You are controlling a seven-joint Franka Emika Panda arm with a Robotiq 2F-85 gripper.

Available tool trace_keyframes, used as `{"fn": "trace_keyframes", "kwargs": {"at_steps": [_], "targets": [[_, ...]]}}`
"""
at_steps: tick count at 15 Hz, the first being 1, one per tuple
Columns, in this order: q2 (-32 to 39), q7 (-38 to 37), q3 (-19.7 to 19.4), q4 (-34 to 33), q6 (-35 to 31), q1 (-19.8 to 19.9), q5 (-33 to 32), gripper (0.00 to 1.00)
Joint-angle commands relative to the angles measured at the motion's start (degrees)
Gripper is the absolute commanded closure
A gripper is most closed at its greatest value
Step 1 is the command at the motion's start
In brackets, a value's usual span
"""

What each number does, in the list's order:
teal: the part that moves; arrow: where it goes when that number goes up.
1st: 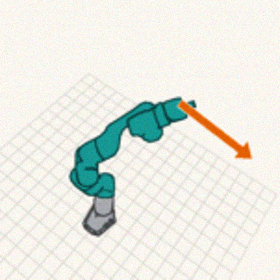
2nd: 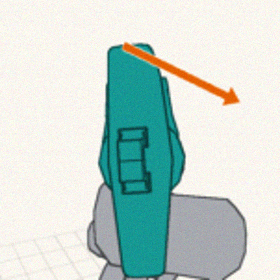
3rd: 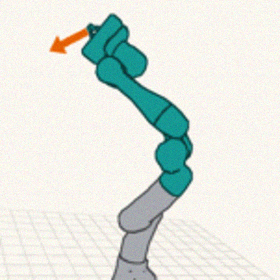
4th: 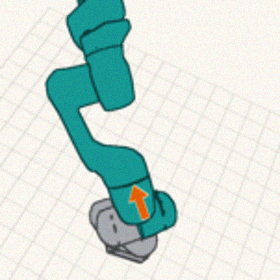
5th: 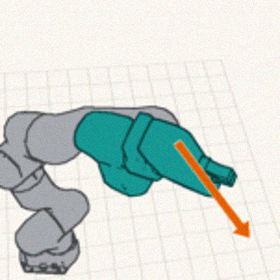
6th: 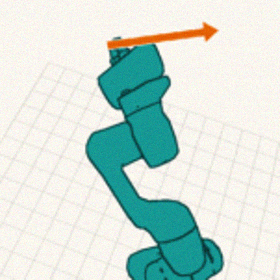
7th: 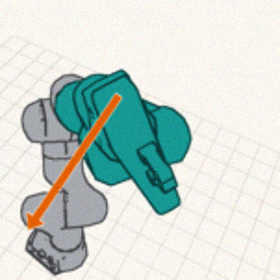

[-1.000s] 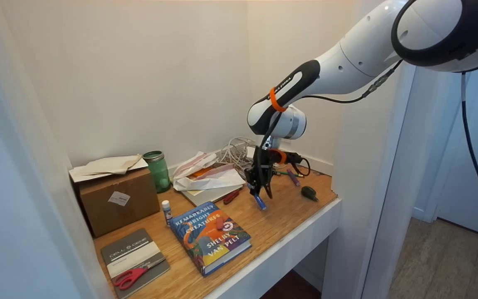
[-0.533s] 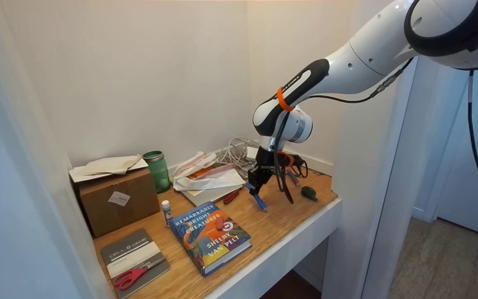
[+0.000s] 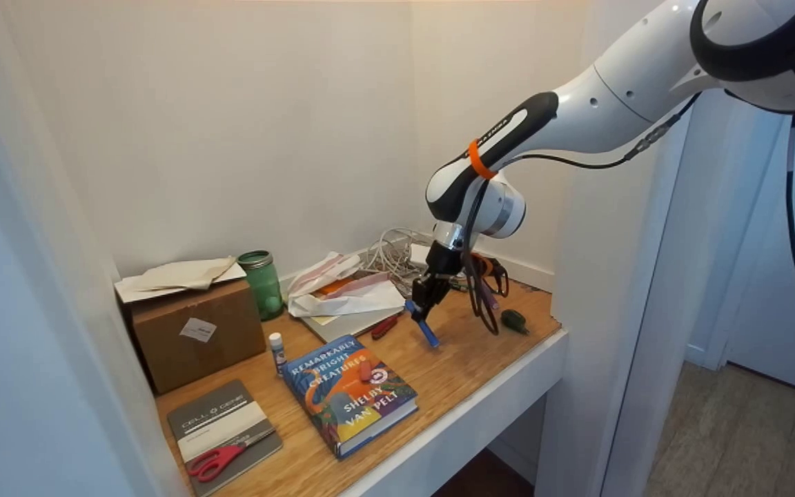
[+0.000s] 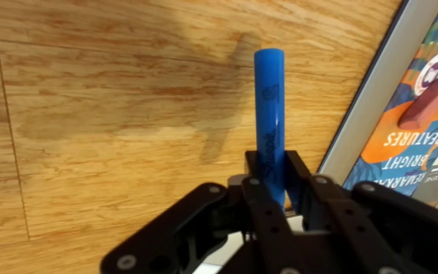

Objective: Put the blue marker upright

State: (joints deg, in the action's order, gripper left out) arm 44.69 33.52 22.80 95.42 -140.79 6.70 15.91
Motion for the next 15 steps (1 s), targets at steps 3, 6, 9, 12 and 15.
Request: {"fn": "trace_keyframes", "kwargs": {"at_steps": [3,6,9,12,15], "targets": [[0.14,1.1,-0.64,0.08,-2.27,-0.68,0.27,0.95],[0.04,3.52,0.63,0.81,-6.83,0.41,0.9,0.95],[0.61,5.63,2.11,0.97,-11.4,1.5,1.34,0.95],[1.84,5.89,3.44,0.7,-15.62,2.41,1.48,0.95],[3.36,5.65,4.9,0.76,-20.27,3.44,0.74,0.95]]}}
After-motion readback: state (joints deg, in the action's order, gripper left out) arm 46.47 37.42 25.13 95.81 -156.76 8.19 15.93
